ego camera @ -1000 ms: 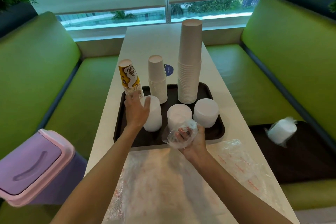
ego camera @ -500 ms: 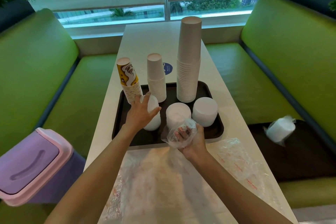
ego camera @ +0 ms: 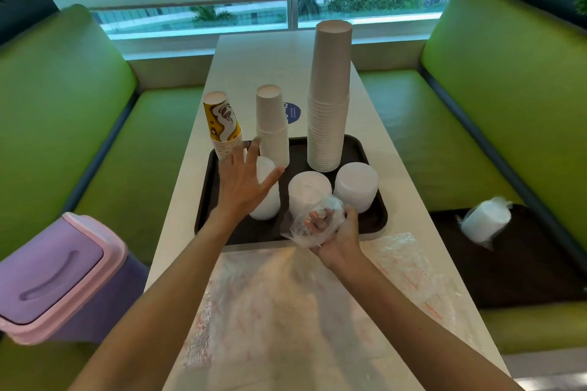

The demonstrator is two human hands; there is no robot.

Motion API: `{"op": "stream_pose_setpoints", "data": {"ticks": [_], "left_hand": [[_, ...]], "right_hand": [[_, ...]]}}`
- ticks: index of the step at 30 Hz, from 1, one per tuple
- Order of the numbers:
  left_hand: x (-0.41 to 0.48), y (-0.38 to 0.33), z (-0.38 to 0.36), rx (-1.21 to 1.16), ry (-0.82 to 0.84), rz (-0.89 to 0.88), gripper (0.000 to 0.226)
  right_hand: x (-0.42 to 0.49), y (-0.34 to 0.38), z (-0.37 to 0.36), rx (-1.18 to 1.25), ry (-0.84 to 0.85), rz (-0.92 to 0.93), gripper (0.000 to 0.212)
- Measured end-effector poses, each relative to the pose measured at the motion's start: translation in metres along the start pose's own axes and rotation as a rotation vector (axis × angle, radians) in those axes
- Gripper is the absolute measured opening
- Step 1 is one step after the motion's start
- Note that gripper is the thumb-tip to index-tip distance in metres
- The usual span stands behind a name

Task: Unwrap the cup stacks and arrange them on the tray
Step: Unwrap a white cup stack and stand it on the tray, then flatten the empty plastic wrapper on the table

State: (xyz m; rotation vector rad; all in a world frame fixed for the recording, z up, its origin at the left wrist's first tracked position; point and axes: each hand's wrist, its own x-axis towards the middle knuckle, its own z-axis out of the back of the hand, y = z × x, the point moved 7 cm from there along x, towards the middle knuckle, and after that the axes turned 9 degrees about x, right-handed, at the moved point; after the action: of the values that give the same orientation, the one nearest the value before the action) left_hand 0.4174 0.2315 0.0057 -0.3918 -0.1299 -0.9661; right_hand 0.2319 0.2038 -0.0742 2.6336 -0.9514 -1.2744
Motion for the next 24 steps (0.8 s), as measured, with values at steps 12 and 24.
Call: {"op": "stream_pose_setpoints", "data": {"ticks": [12, 24], "left_hand": [[-0.106, -0.063, -0.015, -0.847, 0.241, 0.371, 0.099], [-0.117, -0.021, -0.019, -1.115, -0.120, 0.830, 0.026]], "right_hand": [[-0.025, -0.018, -0.003, -0.253, 0.069, 0.050, 0.043], [-0.059, -0.013, -0.013, -0.609, 0.263, 0.199, 0.027]]}}
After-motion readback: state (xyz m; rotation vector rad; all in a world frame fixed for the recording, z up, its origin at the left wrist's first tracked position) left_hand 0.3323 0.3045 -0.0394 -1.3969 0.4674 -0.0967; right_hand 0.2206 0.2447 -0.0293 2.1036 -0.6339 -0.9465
